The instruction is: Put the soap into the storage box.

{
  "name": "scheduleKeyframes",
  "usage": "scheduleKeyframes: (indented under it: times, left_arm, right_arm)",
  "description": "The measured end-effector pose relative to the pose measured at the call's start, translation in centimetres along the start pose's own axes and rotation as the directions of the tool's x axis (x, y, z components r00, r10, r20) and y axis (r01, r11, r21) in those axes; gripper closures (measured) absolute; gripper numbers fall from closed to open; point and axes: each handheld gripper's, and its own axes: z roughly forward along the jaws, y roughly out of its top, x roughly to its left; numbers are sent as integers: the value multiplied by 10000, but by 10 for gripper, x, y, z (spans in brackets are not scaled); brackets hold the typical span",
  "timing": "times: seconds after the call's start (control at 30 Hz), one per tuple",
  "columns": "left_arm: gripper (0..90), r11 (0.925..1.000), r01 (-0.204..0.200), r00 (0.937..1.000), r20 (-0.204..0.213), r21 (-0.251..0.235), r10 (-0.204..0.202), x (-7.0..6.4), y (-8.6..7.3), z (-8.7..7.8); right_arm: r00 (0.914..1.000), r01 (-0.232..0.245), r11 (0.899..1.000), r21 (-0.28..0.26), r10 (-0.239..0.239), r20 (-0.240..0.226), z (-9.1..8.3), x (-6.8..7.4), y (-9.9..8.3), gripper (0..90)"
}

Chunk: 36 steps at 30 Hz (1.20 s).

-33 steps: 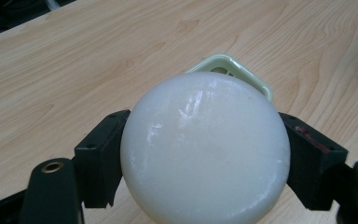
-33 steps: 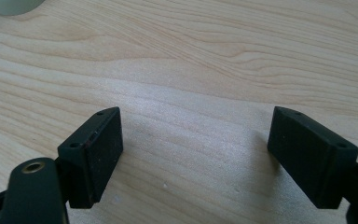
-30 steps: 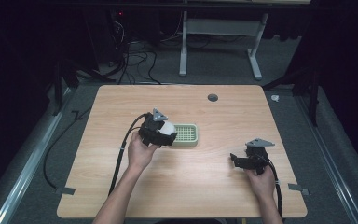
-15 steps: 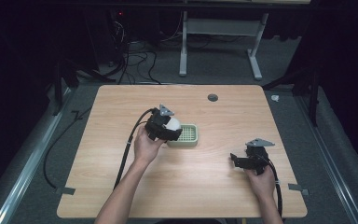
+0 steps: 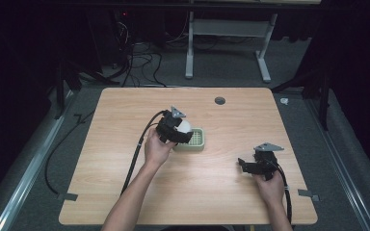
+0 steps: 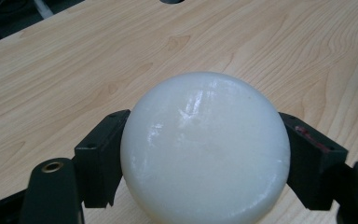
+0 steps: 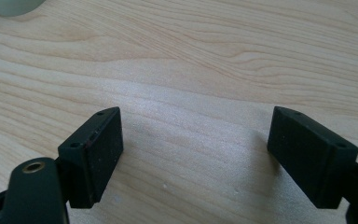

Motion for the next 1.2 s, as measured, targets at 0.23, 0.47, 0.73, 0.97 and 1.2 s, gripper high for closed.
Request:
scheduleKeyframes:
  times: [0.23, 0.47, 0.73, 0.97, 1.2]
  left_arm:
    - [247, 9999, -27, 10000, -32, 168, 27, -1, -1, 11]
    - [247, 9994, 73, 9999, -101, 352, -70, -1, -4, 25]
    - [247, 9974, 230, 9995, -250, 686, -214, -1, -9, 42]
    - [247, 9962, 424, 9985, -369, 761, -397, 1, -12, 51]
    - [247, 9951, 341, 9982, -525, 928, -293, 0, -14, 59]
  right_arm:
    - [10000, 20, 10000, 13, -20, 22, 0, 0, 0, 190]
    - [10000, -3, 10000, 14, 3, 28, 0, 0, 0, 190]
    - [10000, -16, 10000, 28, 16, 36, 0, 0, 0, 190]
    - [10000, 9, 10000, 49, -10, 50, 0, 1, 0, 190]
    - [10000, -13, 10000, 30, 13, 51, 0, 1, 0, 190]
